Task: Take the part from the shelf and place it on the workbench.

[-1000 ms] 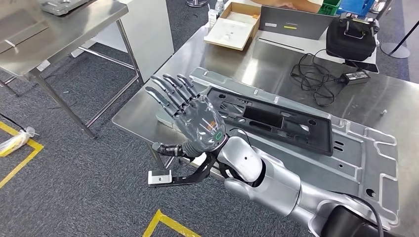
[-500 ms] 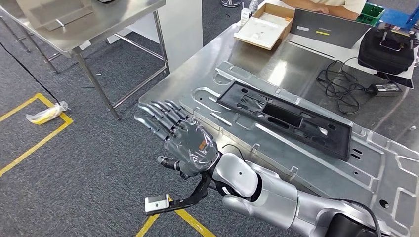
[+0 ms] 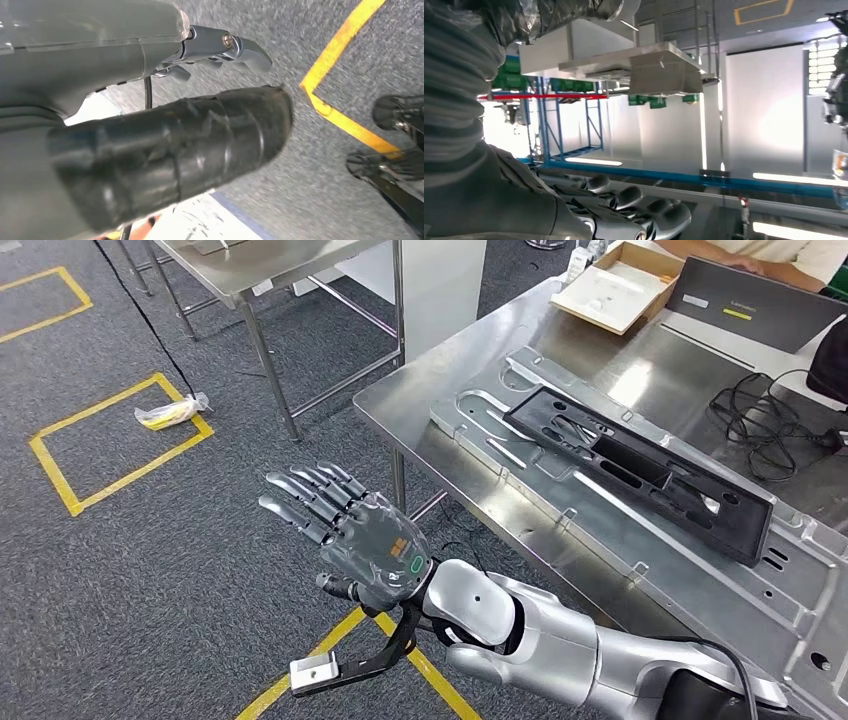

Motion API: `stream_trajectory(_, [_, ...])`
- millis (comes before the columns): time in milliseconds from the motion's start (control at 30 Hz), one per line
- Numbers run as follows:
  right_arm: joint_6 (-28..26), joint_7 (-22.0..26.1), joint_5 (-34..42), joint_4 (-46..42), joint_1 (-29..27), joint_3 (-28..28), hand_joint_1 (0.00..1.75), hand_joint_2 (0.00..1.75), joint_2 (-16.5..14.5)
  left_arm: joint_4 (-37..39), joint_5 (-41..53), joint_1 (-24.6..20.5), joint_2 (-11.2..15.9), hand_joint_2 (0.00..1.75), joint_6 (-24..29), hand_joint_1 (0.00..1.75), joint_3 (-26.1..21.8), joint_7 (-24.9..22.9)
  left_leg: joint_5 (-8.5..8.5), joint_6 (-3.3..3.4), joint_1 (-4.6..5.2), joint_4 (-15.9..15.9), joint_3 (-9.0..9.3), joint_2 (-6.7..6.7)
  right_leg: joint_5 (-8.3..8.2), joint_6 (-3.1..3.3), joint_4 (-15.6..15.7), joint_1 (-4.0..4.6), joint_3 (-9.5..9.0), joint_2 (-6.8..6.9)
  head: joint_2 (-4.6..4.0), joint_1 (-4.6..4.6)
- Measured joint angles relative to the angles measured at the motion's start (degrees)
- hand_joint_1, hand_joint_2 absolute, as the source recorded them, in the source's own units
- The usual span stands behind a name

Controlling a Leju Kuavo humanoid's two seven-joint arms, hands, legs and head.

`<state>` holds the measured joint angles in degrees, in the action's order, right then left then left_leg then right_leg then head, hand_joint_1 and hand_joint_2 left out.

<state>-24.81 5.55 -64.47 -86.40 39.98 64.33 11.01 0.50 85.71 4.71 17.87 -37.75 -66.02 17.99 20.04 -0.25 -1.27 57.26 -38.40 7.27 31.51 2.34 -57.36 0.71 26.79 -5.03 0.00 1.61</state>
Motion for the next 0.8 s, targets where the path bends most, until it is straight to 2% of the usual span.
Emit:
stream_trajectory(33, [0.2, 0.07, 0.1, 0.05, 0.03, 0.2, 0.0, 1.75, -0.01, 0.01, -0.09, 0.18, 0.11, 0.0, -0.13, 0.0, -0.01, 0.02, -0.48, -0.36, -0.17, -0.18, -0.15, 0.48, -0.52, 0.15, 0.2, -0.06, 0.22, 0.87, 0.0, 0.03])
stream_trajectory(67, [0.41, 0.17, 0.21, 0.12, 0.07, 0.47, 0.0, 1.75, -0.02, 0.01, -0.19, 0.44, 0.2, 0.0, -0.23, 0.0, -0.02, 0.02, -0.24, -0.57, -0.15, 0.07, -0.53, -0.11, -1.1, 0.44, 0.58, -0.17, 0.45, 1.78, 0.0, 0.03])
stream_trajectory(100, [0.6, 0.29, 0.32, 0.18, 0.08, 0.76, 0.0, 1.75, -0.03, 0.01, -0.28, 0.61, 0.28, 0.0, -0.33, 0.0, -0.03, 0.02, 1.13, -0.71, -0.14, 1.17, -1.13, -1.53, -1.81, 0.85, 0.95, -0.32, 0.86, 2.71, 0.0, 0.02])
stream_trajectory(167, [0.97, 0.48, 0.46, 0.34, 0.05, 1.3, 0.0, 1.75, -0.03, 0.01, -0.44, 0.63, 0.44, 0.0, -0.44, 0.0, -0.06, 0.04, 6.7, -1.03, -0.15, 6.5, -2.93, -5.29, -3.13, 1.3, 1.33, -0.31, 2.06, 4.72, 0.0, -0.01])
stream_trajectory(200, [1.06, 0.52, 0.48, 0.41, 0.02, 1.51, 0.0, 1.75, -0.01, 0.01, -0.5, 0.46, 0.49, 0.0, -0.45, 0.0, -0.08, 0.05, 9.42, -1.35, -0.31, 10.24, -3.79, -6.28, -3.71, 1.35, 1.28, -0.23, 2.84, 5.73, 0.0, -0.01])
stream_trajectory(233, [1.14, 0.56, 0.52, 0.49, -0.02, 1.71, 0.0, 1.75, 0.0, 0.01, -0.56, 0.34, 0.5, 0.0, -0.47, 0.0, -0.1, 0.07, 10.81, -1.72, -0.52, 13.73, -4.3, -6.71, -4.25, 1.2, 1.15, -0.19, 3.69, 6.78, 0.0, -0.01])
stream_trajectory(267, [1.21, 0.58, 0.57, 0.56, -0.04, 1.98, 0.0, 1.75, 0.02, 0.01, -0.63, 0.29, 0.48, 0.0, -0.51, 0.0, -0.14, 0.07, 10.67, -2.07, -0.78, 16.15, -4.24, -6.88, -4.75, 1.05, 0.93, -0.19, 4.6, 7.79, 0.0, -0.01])
stream_trajectory(300, [1.28, 0.61, 0.62, 0.61, -0.05, 2.3, 0.0, 1.75, 0.04, 0.01, -0.72, 0.29, 0.48, 0.0, -0.55, 0.0, -0.2, 0.05, 9.31, -2.42, -1.05, 16.82, -3.29, -7.03, -5.19, 0.82, 0.58, -0.25, 5.59, 8.76, 0.0, -0.01])
stream_trajectory(333, [1.34, 0.63, 0.68, 0.66, -0.04, 2.61, 0.0, 1.75, 0.09, 0.01, -0.84, 0.32, 0.48, 0.0, -0.59, 0.0, -0.28, 0.0, 7.62, -2.8, -1.34, 15.47, -1.27, -7.43, -5.55, 0.53, 0.09, -0.33, 6.6, 9.66, 0.0, -0.01])
stream_trajectory(367, [1.39, 0.64, 0.73, 0.68, 0.01, 2.94, 0.0, 1.75, 0.15, 0.01, -0.97, 0.32, 0.47, 0.0, -0.63, 0.0, -0.37, -0.06, 6.77, -3.2, -1.63, 12.32, 1.69, -8.41, -5.82, 0.2, -0.57, -0.36, 7.45, 10.48, 0.0, -0.02])
stream_trajectory(400, [1.41, 0.65, 0.77, 0.69, 0.05, 3.2, 0.0, 1.75, 0.22, 0.0, -1.1, 0.26, 0.5, 0.0, -0.66, 0.0, -0.47, -0.12, 7.14, -3.55, -1.58, 8.07, 5.07, -9.7, -5.99, -0.14, -1.28, -0.39, 8.25, 11.21, 0.0, -0.02])
stream_trajectory(433, [1.41, 0.65, 0.82, 0.69, 0.13, 3.39, 0.0, 1.75, 0.29, 0.02, -1.23, 0.18, 0.49, 0.0, -0.7, 0.0, -0.55, -0.16, 8.11, -3.33, -1.41, 4.49, 7.6, -10.73, -6.17, -0.48, -1.89, -0.32, 8.75, 11.92, 0.0, 0.01])
stream_trajectory(467, [1.4, 0.64, 0.86, 0.69, 0.21, 3.57, 0.0, 1.75, 0.37, 0.03, -1.34, 0.17, 0.56, 0.0, -0.78, 0.0, -0.6, -0.18, 9.19, -2.92, -1.12, 1.99, 9.05, -11.35, -6.38, -0.82, -2.35, -0.24, 9.04, 12.57, 0.0, 0.06])
stream_trajectory(500, [1.4, 0.64, 0.88, 0.69, 0.24, 3.79, 0.0, 1.75, 0.44, 0.04, -1.46, 0.29, 0.64, 0.0, -0.85, 0.0, -0.64, -0.2, 9.71, -2.28, -0.71, 0.87, 9.36, -11.23, -6.68, -1.17, -2.52, -0.28, 9.22, 13.2, 0.0, 0.1])
stream_trajectory(533, [1.41, 0.64, 0.89, 0.71, 0.26, 4.03, 0.0, 1.75, 0.5, 0.07, -1.55, 0.52, 0.76, 0.0, -0.91, 0.0, -0.66, -0.22, 9.45, -1.36, -0.58, 0.81, 8.82, -10.66, -6.96, -1.57, -2.59, -0.38, 9.28, 13.66, 0.0, 0.15])
stream_trajectory(567, [1.42, 0.65, 0.89, 0.74, 0.26, 4.3, 0.0, 1.75, 0.57, 0.07, -1.61, 0.82, 0.9, 0.0, -0.96, 0.0, -0.68, -0.27, 8.99, -0.76, -0.47, 0.75, 8.26, -10.18, -6.65, -2.05, -2.87, -0.61, 9.5, 13.01, 0.0, 0.15])
stream_trajectory(600, [1.43, 0.66, 0.9, 0.78, 0.25, 4.57, 0.0, 1.75, 0.64, 0.07, -1.61, 1.02, 1.02, 0.0, -0.97, 0.0, -0.74, -0.33, 8.39, -0.1, -0.38, 0.73, 7.66, -9.71, -5.33, -2.42, -3.81, -0.86, 9.94, 11.45, 0.0, 0.15])
stream_trajectory(633, [1.43, 0.65, 0.94, 0.82, 0.24, 4.83, 0.0, 1.75, 0.76, 0.07, -1.64, 1.04, 1.15, 0.0, -0.99, 0.0, -0.83, -0.38, 7.66, 0.53, -0.27, 0.65, 6.91, -9.22, -2.98, -2.63, -5.83, -0.98, 10.68, 9.39, 0.0, 0.16])
stream_trajectory(667, [1.43, 0.64, 1.02, 0.86, 0.24, 5.07, 0.0, 1.75, 0.92, 0.07, -1.69, 0.97, 1.2, 0.0, -1.02, 0.0, -0.94, -0.41, 6.9, 0.96, -0.07, 0.67, 6.01, -8.65, 0.07, -2.62, -8.86, -0.97, 11.6, 7.2, 0.0, 0.16])
stream_trajectory(700, [1.43, 0.64, 1.14, 0.89, 0.23, 5.3, 0.0, 1.75, 1.1, 0.07, -1.76, 0.85, 1.26, 0.0, -1.06, 0.0, -1.08, -0.43, 6.12, 1.29, 0.19, 0.71, 5.05, -7.98, 2.98, -2.32, -12.49, -0.79, 12.53, 5.87, 0.0, 0.16])
stream_trajectory(733, [1.43, 0.63, 1.26, 0.94, 0.21, 5.52, 0.0, 1.75, 1.28, 0.07, -1.91, 0.79, 1.26, 0.0, -1.1, 0.0, -1.22, -0.45, 5.35, 1.52, 0.48, 0.76, 4.01, -7.22, 4.93, -1.89, -15.88, -0.49, 13.12, 5.28, 0.0, 0.15])
stream_trajectory(767, [1.42, 0.63, 1.38, 0.98, 0.2, 5.72, 0.0, 1.75, 1.44, 0.07, -2.07, 0.8, 1.26, 0.0, -1.15, 0.0, -1.36, -0.51, 4.58, 1.67, 0.77, 0.81, 2.99, -6.41, 5.46, -1.33, -17.94, -0.12, 12.96, 5.05, 0.0, 0.15])
stream_trajectory(800, [1.41, 0.63, 1.46, 1.02, 0.19, 5.86, 0.0, 1.75, 1.56, 0.07, -2.23, 0.86, 1.26, 0.0, -1.19, 0.0, -1.47, -0.58, 3.84, 1.78, 1.01, 0.85, 2.06, -5.58, 4.74, -0.69, -18.18, 0.32, 11.89, 4.92, 0.0, 0.14])
